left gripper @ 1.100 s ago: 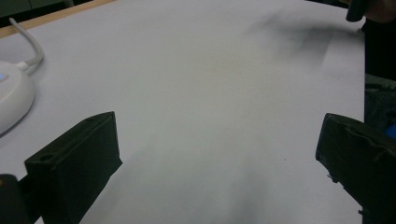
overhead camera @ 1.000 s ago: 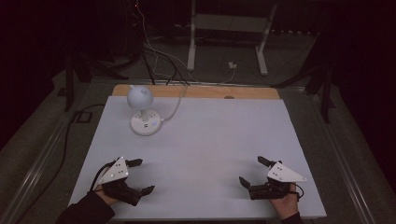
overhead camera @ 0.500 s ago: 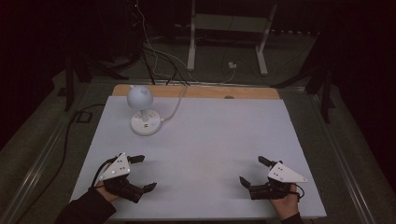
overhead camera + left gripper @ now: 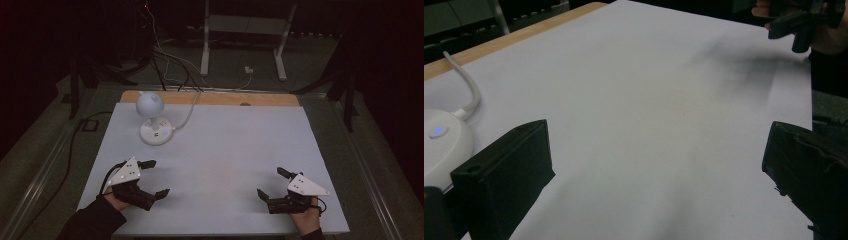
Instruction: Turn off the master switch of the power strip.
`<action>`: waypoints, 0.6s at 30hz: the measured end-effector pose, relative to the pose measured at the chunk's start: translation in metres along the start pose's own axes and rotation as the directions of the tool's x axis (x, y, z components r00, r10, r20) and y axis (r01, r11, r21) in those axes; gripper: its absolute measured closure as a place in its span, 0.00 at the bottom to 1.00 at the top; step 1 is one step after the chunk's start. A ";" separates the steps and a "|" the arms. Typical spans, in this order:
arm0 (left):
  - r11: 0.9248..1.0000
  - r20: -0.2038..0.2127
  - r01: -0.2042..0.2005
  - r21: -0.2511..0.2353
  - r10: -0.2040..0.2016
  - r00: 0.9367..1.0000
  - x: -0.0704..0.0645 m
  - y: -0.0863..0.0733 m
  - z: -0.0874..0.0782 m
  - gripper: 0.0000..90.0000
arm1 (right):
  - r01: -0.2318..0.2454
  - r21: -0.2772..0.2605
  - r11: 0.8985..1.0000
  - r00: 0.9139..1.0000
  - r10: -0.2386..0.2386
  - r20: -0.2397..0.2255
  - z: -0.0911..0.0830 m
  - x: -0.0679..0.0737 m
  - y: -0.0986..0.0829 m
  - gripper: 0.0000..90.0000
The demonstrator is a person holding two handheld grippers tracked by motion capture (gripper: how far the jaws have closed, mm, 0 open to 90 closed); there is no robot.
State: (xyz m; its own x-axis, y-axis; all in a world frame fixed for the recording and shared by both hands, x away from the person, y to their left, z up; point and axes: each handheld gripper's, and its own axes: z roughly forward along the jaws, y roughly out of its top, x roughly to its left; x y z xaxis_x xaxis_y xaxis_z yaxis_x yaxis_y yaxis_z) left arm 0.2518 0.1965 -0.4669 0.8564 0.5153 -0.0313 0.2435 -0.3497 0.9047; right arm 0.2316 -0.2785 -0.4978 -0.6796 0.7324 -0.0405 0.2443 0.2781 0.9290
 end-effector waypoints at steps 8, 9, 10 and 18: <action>1.000 -0.038 0.028 0.007 -0.028 0.999 0.007 0.007 0.006 0.00 | 0.005 0.000 1.000 1.000 -0.005 0.000 -0.001 0.000 0.000 0.00; 1.000 -0.041 0.030 0.007 -0.030 0.999 0.008 0.008 0.006 0.00 | 0.003 -0.003 1.000 1.000 -0.003 -0.001 -0.001 0.000 0.000 0.00; 1.000 -0.044 0.028 0.003 -0.028 0.999 0.009 0.009 0.007 0.00 | 0.003 -0.003 1.000 1.000 -0.003 -0.001 -0.001 0.000 0.000 0.00; 0.999 -0.059 0.036 -0.013 -0.037 0.998 0.014 0.019 0.011 0.00 | -0.001 -0.002 1.000 1.000 0.001 0.000 -0.001 0.000 0.000 0.00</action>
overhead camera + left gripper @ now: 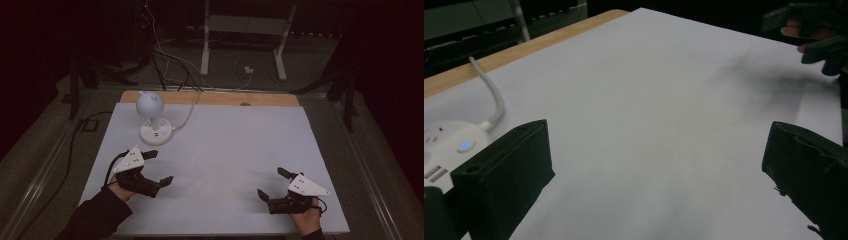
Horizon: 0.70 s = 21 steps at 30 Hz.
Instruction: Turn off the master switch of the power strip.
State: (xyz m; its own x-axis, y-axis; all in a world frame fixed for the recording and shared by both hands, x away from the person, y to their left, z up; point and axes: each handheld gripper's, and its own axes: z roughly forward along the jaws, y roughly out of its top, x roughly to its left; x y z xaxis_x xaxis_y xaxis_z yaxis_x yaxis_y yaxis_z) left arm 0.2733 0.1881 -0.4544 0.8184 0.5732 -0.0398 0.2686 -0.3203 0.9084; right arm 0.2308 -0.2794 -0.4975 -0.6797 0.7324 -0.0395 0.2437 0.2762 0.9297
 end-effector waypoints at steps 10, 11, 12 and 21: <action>1.000 -0.031 0.012 -0.005 -0.012 0.999 0.005 0.014 0.009 0.00 | 0.006 -0.012 1.000 1.000 -0.006 0.008 -0.001 0.001 0.001 0.00; 1.000 -0.034 0.016 -0.007 -0.016 0.999 0.005 0.015 0.010 0.00 | 0.003 -0.015 1.000 1.000 -0.003 0.008 -0.002 0.001 0.001 0.00; 1.000 -0.035 0.018 -0.008 -0.018 0.999 0.005 0.016 0.011 0.00 | 0.002 -0.016 1.000 1.000 -0.002 0.009 -0.002 0.000 0.001 0.00; 0.999 -0.108 0.033 0.005 -0.032 0.994 0.010 0.027 0.021 0.00 | 0.004 -0.014 1.000 1.000 -0.003 0.004 -0.002 0.001 0.001 0.00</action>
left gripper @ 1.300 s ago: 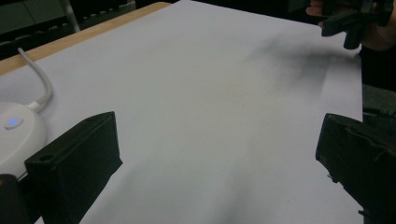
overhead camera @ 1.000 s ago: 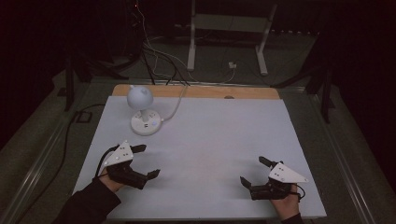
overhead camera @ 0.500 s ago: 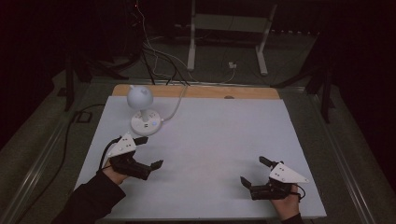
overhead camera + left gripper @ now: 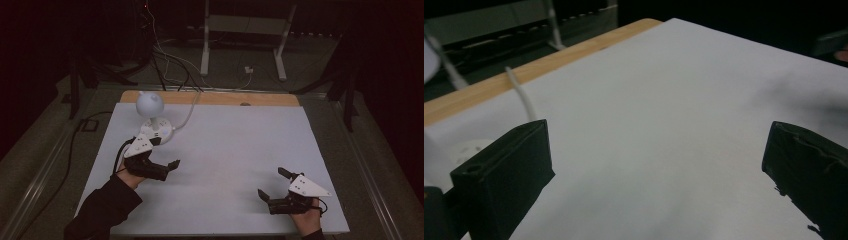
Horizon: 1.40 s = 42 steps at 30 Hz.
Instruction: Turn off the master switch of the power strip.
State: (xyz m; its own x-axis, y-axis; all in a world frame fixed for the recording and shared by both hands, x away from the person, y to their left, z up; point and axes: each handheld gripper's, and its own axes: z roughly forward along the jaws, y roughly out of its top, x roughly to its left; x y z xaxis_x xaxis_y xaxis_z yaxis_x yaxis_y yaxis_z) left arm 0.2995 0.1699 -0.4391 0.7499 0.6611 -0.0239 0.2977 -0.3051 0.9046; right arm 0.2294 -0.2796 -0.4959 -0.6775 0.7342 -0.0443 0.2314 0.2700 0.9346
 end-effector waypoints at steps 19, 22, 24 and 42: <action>0.998 -0.153 0.059 -0.032 -0.063 0.986 0.016 0.013 0.019 0.00 | -0.004 -0.002 1.000 1.000 0.004 -0.003 0.000 -0.001 -0.001 0.00; 0.998 -0.181 0.058 -0.008 -0.059 0.982 0.018 0.015 0.023 0.00 | -0.007 0.000 1.000 1.000 0.007 -0.003 0.000 -0.001 -0.001 0.00; 0.998 -0.198 0.061 -0.007 -0.062 0.978 0.018 0.016 0.026 0.00 | -0.007 -0.001 1.000 1.000 0.007 -0.003 -0.001 -0.001 -0.001 0.00; 0.976 -0.347 0.212 -0.056 -0.218 0.912 0.029 0.014 0.048 0.00 | -0.014 -0.002 1.000 1.000 0.014 -0.005 -0.001 -0.002 -0.001 0.00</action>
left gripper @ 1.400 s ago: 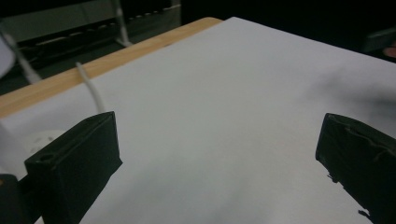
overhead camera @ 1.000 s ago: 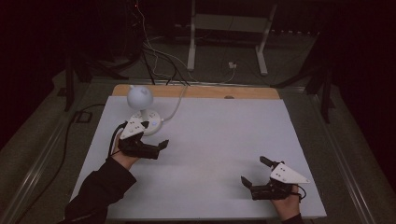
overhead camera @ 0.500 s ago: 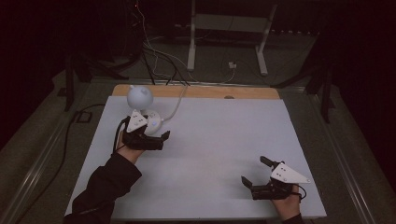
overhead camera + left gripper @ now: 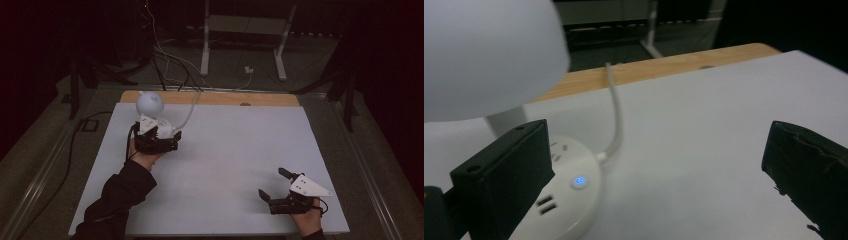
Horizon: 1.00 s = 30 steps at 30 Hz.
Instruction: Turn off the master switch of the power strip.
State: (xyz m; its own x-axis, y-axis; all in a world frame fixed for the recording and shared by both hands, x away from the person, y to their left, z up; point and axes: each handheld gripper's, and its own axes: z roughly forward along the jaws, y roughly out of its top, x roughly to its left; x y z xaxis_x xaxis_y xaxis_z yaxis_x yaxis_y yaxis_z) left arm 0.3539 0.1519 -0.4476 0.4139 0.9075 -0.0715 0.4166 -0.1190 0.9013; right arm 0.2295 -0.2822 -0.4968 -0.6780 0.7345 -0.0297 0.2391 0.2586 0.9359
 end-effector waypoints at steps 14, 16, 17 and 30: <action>0.997 -0.087 0.003 0.071 0.003 0.996 0.006 -0.009 0.015 0.26 | -0.001 -0.005 1.000 1.000 0.001 -0.001 -0.001 0.000 0.000 0.00; 0.997 -0.091 -0.005 0.076 0.011 0.996 0.007 -0.010 0.016 0.32 | -0.001 -0.002 1.000 1.000 0.001 -0.001 -0.001 0.000 0.000 0.00; 0.997 -0.094 -0.009 0.074 0.016 0.995 0.007 -0.011 0.016 0.36 | 0.000 -0.001 1.000 1.000 0.000 -0.001 -0.001 0.000 0.000 0.00; 0.994 -0.117 -0.072 0.087 0.082 0.990 0.007 -0.014 0.025 0.74 | -0.004 -0.003 1.000 1.000 0.004 -0.005 -0.001 0.000 0.000 0.00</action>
State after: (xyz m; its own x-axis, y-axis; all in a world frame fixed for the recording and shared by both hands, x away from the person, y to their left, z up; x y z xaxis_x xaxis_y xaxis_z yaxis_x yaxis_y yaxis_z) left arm 0.3714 0.1495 -0.4711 0.3493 0.9355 0.0533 0.4544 -0.2188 0.8635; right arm 0.2287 -0.2827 -0.4967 -0.6804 0.7325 -0.0241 0.2397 0.2535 0.9372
